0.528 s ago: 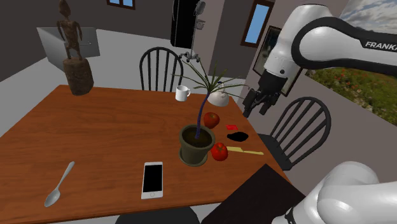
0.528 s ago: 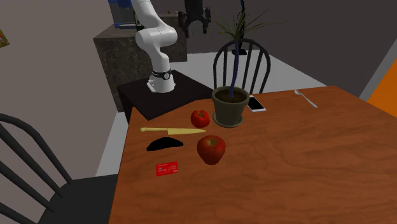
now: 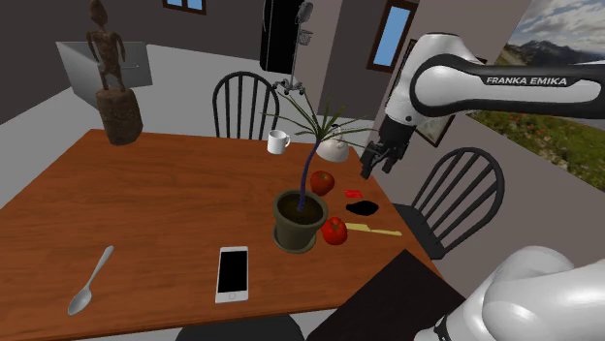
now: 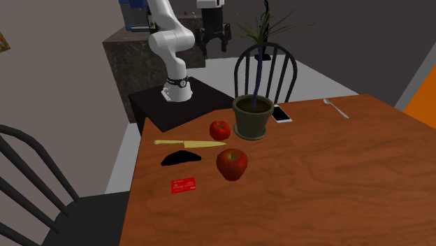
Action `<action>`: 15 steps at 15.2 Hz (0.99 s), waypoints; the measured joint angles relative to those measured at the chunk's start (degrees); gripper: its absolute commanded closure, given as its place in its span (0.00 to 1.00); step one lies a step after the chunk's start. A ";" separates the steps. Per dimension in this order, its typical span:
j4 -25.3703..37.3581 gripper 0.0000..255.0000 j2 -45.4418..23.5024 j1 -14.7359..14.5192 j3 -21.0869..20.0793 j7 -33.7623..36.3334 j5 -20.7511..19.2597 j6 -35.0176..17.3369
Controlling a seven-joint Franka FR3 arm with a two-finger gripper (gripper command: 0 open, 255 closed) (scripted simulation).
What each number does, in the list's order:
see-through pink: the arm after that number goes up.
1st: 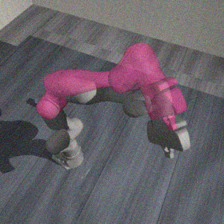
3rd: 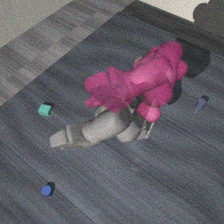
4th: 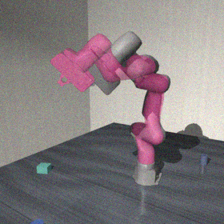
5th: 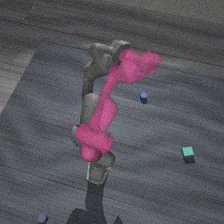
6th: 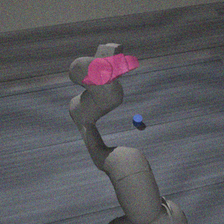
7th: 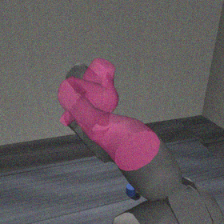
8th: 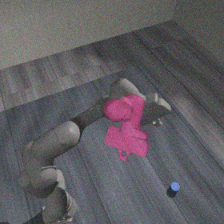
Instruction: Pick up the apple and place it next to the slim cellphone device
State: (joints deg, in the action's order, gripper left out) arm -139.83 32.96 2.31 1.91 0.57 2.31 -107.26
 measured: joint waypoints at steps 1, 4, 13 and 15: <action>0.77 0.00 -2.03 -0.02 0.32 -1.00 -0.38 -1.20; 2.89 0.00 -8.50 0.38 2.03 -4.94 -1.80 -5.33; 12.33 0.00 -27.99 1.22 5.49 -15.55 -3.66 -15.23; 15.01 0.00 -31.67 1.21 5.61 -17.14 -3.80 -16.25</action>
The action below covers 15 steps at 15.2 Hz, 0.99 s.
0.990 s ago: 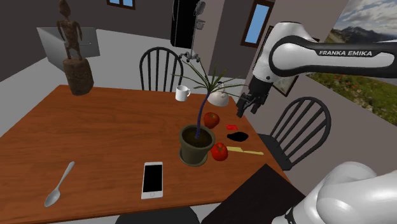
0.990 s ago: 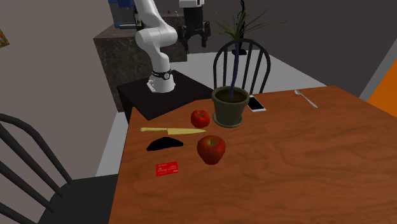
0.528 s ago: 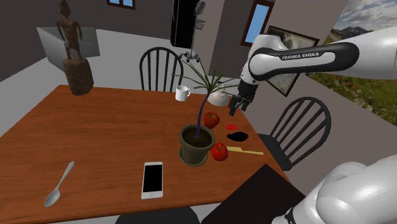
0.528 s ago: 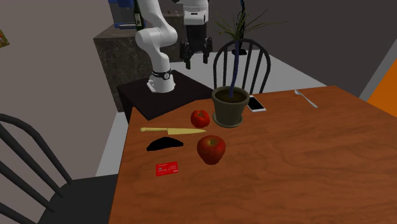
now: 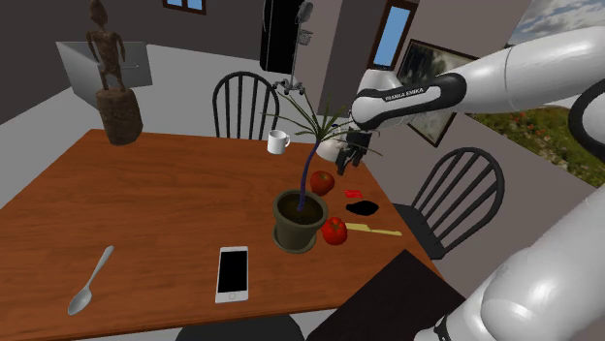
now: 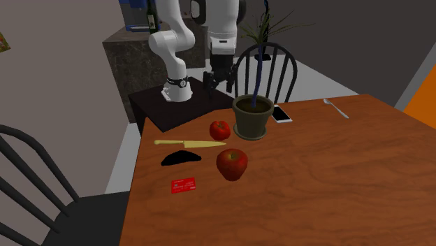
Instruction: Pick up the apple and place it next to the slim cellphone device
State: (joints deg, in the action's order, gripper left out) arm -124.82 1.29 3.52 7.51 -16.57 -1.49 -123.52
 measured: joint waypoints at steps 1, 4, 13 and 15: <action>1.84 0.00 -2.28 0.32 0.36 -1.39 0.01 -0.49; 7.96 0.00 -9.49 0.85 0.66 -4.54 0.16 -1.63; 25.64 0.00 -28.32 3.05 0.33 -12.07 0.13 -3.25; 27.03 0.00 -30.37 3.24 0.21 -12.37 0.23 -3.94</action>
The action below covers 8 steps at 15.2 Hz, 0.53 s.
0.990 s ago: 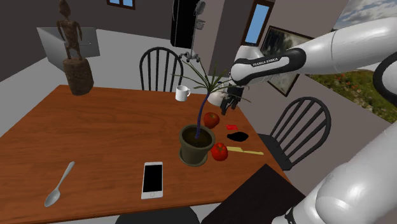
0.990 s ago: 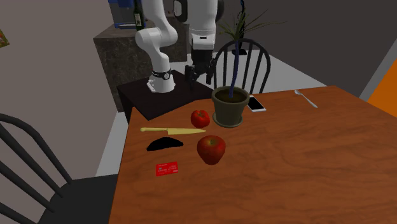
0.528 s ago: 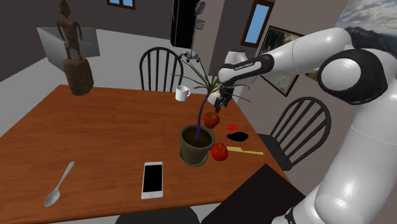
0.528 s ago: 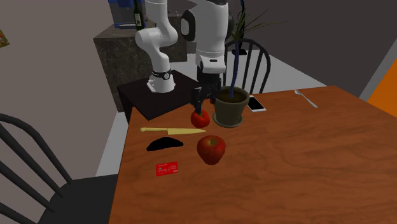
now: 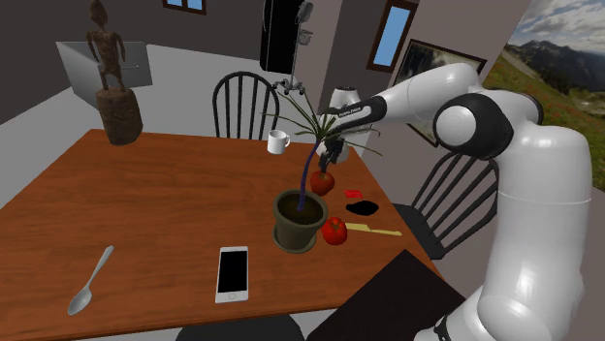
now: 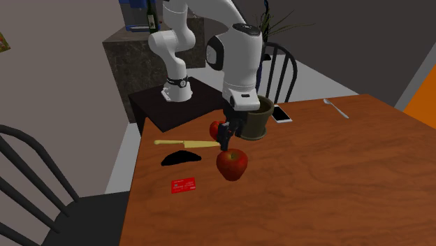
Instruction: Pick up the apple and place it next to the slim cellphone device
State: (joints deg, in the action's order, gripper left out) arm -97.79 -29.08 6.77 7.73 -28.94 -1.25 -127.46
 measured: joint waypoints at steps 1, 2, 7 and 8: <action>0.23 0.00 -0.65 0.09 -0.03 -0.09 0.05 -0.43; 0.26 0.00 -1.16 0.13 -0.06 -0.12 0.09 -0.91; -0.43 0.00 -2.43 0.26 -0.13 -0.17 0.19 -2.87; -0.40 0.00 -2.49 0.26 -0.13 -0.17 0.20 -2.91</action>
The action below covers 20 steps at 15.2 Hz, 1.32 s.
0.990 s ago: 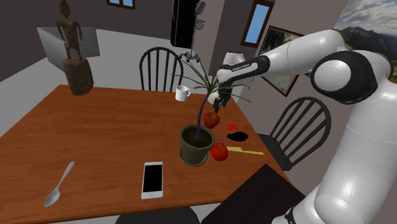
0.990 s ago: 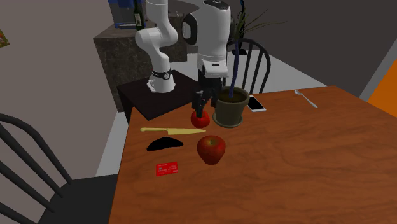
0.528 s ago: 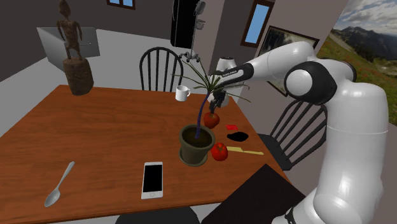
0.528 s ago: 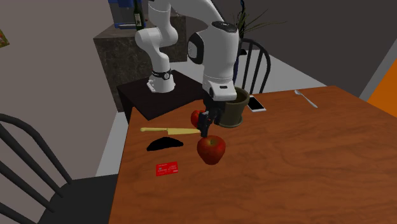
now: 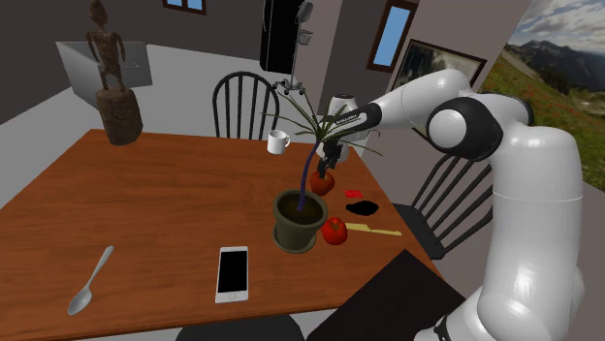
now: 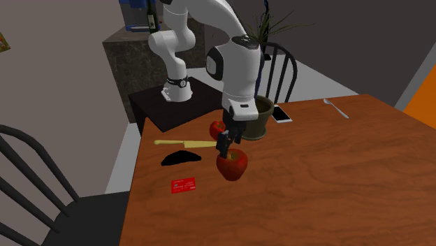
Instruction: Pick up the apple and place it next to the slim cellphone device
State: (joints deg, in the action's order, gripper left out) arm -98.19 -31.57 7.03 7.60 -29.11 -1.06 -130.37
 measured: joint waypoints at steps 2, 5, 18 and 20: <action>0.02 0.00 -0.04 0.01 0.00 0.00 0.00 -0.03; 0.02 1.00 -0.05 0.01 0.00 0.00 0.01 -0.04; 0.37 1.00 0.82 -0.08 0.04 0.02 -0.07 1.18; 0.55 1.00 1.74 -0.12 0.11 -0.03 -0.15 2.26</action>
State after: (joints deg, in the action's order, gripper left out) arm -97.64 -29.83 6.91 7.71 -29.14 -1.21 -128.10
